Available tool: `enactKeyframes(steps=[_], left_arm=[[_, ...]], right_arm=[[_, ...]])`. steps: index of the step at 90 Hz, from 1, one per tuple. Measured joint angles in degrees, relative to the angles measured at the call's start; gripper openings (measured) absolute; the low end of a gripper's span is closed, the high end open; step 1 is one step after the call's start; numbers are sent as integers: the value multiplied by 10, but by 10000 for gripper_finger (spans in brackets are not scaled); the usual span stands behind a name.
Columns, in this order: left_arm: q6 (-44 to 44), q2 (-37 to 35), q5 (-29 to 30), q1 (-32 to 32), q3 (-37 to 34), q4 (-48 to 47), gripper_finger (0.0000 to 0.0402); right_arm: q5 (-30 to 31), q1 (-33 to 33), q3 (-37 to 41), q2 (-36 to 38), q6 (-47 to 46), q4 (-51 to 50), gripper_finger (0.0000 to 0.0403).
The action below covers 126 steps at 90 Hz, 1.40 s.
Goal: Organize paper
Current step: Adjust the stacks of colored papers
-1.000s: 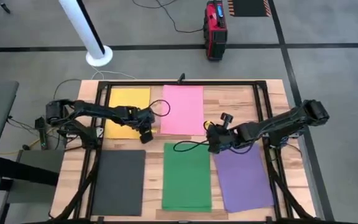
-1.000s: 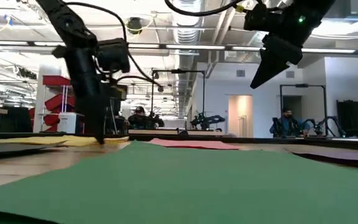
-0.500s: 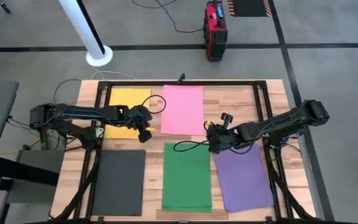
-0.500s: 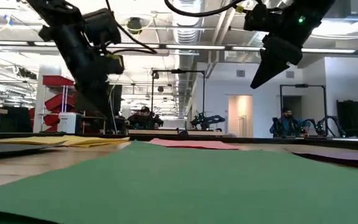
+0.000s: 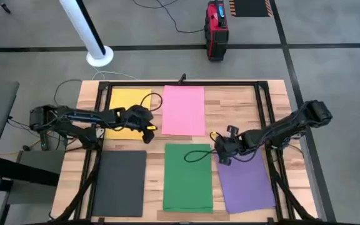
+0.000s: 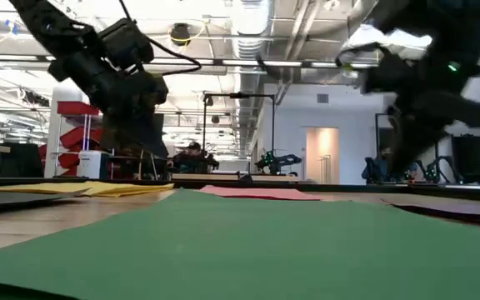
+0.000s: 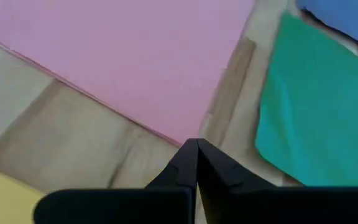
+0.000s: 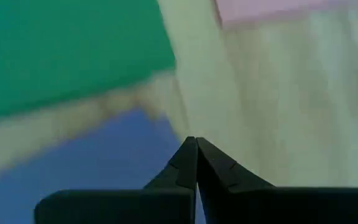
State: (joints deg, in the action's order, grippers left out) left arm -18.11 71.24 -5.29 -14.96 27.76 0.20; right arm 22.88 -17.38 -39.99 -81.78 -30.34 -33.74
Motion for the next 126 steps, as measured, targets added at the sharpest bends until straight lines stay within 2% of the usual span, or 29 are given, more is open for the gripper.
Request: enactKeyframes(steps=[10,28,59,72,96,126], left_arm=[[-4,0,7,1,-6,12,0],[-3,0,7,1,-6,11,0],[2,0,13,1,-6,7,0],[3,0,14,1,-6,6,0],[3,0,15,1,-6,5,0],[3,0,15,1,-6,5,0]], right_arm=[[-12,3,13,0,-11,23,0],[-78,-8,19,-1,4,158,0],[-93,-3,16,-81,-40,191,0],[-92,-1,5,-90,-60,164,0],[-66,-1,3,-64,-104,82,0],[-20,-19,3,-13,-58,121,0]])
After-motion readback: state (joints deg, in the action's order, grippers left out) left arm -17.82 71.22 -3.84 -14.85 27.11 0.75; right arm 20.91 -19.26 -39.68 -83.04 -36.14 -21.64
